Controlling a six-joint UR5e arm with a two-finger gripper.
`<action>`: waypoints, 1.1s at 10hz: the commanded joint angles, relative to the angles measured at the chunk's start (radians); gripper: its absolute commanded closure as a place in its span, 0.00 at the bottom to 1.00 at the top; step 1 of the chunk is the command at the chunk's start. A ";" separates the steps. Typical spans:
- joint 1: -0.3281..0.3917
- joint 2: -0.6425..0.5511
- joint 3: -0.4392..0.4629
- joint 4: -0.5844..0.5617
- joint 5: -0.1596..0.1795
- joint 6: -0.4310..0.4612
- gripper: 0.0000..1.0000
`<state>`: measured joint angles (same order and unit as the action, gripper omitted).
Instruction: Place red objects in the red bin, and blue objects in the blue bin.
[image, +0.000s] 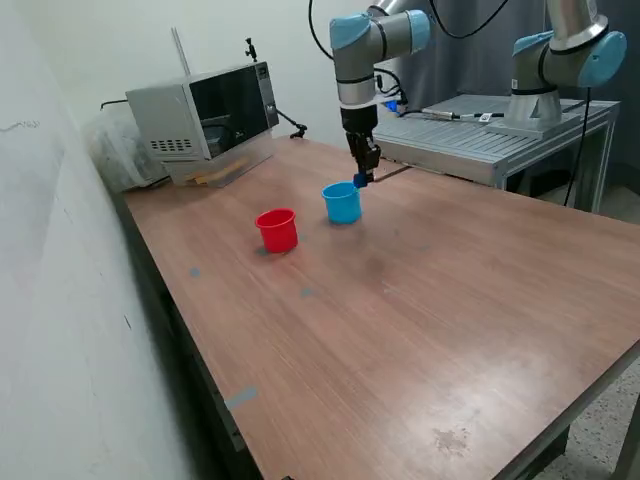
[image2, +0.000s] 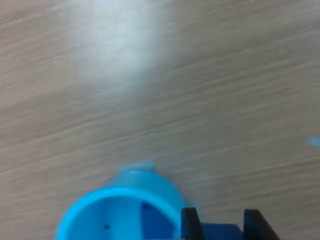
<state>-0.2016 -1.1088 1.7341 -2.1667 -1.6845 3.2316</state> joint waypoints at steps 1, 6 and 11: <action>-0.062 -0.019 0.002 0.005 -0.003 -0.026 1.00; -0.062 -0.016 -0.002 0.005 -0.003 -0.026 0.00; -0.068 -0.060 0.016 0.004 -0.009 -0.026 0.00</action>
<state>-0.2681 -1.1319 1.7355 -2.1625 -1.6886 3.2061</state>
